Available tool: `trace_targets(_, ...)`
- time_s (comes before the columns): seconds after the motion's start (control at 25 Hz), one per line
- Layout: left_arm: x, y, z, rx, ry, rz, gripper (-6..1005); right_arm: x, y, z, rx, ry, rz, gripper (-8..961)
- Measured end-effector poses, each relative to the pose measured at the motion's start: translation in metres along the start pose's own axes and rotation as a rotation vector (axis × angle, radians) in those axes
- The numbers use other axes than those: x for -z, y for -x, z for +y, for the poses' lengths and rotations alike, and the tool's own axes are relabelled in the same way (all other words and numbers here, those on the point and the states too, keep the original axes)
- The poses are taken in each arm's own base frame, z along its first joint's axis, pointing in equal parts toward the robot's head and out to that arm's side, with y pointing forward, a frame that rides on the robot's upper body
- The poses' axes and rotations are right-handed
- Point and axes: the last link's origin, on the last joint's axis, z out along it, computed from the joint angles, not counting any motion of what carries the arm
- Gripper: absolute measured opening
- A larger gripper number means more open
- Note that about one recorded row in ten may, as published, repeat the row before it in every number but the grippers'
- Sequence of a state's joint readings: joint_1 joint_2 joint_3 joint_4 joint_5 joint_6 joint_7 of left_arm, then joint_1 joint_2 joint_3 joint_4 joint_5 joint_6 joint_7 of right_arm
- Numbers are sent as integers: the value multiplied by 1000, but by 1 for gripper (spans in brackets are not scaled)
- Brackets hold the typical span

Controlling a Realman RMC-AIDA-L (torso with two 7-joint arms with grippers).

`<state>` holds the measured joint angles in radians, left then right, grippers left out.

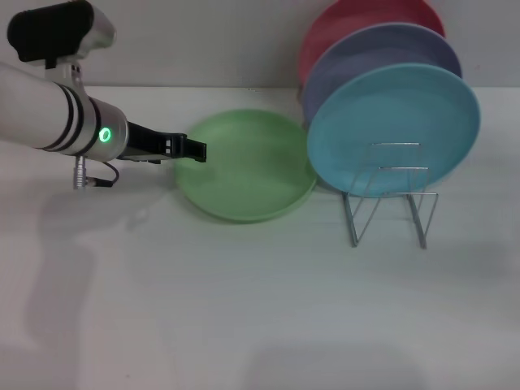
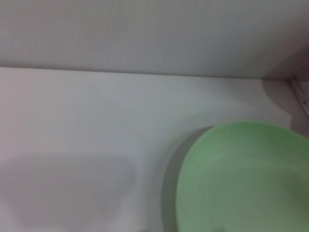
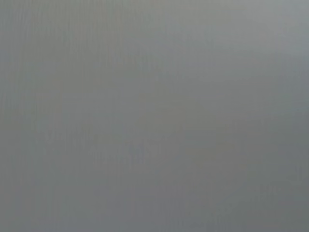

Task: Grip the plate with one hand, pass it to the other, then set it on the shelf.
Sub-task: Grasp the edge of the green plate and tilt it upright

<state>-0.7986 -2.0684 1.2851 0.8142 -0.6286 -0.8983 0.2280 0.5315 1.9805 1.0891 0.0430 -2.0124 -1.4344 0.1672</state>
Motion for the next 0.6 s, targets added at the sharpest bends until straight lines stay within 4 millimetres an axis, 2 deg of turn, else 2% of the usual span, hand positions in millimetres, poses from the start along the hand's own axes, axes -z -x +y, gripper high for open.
trace_targets(0.28, -16, 2, 7, -25, -19, -8, 754, 1, 0, -1, 1, -1, -1, 564)
trace_targets(0.6, -24, 5, 5, -18, -36, -7, 747, 3, 0, -2, -2, -4, 0, 565)
